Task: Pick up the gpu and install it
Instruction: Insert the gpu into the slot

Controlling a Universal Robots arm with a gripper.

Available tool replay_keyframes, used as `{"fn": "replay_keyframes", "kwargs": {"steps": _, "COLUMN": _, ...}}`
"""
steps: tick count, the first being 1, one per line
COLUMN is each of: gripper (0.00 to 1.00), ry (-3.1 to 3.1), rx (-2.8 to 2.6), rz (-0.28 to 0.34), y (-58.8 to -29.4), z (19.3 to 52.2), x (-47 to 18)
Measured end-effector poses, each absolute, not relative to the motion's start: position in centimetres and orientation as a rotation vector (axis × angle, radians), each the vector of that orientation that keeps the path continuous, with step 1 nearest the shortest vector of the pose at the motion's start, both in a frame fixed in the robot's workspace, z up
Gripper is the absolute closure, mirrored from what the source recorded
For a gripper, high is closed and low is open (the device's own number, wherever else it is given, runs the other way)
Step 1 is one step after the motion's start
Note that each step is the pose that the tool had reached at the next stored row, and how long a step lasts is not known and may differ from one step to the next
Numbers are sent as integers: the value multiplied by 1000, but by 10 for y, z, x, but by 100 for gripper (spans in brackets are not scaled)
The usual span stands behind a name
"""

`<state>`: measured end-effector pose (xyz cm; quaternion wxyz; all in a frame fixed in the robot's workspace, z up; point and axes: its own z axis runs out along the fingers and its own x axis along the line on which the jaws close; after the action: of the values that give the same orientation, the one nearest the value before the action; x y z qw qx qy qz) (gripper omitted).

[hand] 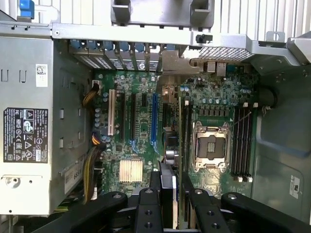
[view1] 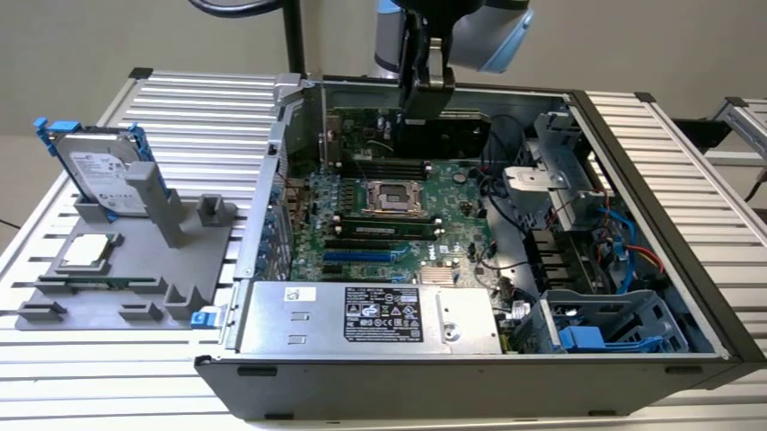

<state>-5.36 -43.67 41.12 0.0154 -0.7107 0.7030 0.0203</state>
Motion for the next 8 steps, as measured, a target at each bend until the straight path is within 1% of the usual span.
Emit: {"fn": "replay_keyframes", "kwargs": {"steps": 8, "gripper": 100, "ry": 2187, "rx": -2211, "rz": 63, "y": -437, "z": 410, "x": -54}}
